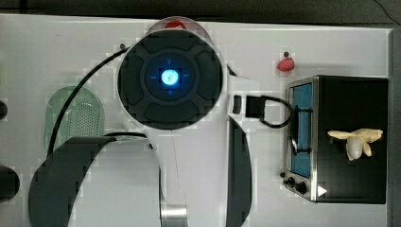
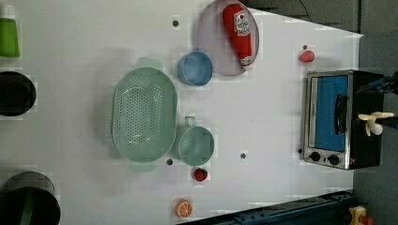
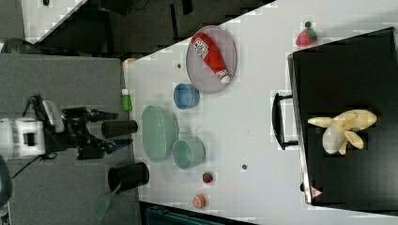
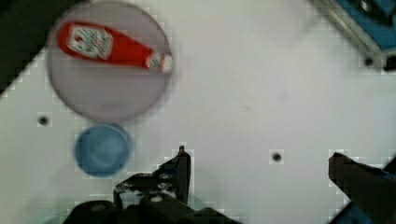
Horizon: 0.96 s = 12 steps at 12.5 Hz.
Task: Pick banana from table and place on oven.
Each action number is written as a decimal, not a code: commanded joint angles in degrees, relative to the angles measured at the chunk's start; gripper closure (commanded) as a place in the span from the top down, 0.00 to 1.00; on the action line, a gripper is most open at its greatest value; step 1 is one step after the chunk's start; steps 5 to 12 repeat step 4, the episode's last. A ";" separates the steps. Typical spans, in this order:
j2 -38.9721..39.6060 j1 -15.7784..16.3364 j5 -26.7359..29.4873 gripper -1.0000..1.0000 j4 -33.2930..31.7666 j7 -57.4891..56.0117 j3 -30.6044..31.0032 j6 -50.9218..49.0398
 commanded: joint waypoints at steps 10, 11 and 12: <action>-3.98 -3.21 0.23 1.00 -4.88 4.29 -2.79 0.90; -3.98 -3.21 0.23 1.00 -4.88 4.29 -2.79 0.90; -3.98 -3.21 0.23 1.00 -4.88 4.29 -2.79 0.90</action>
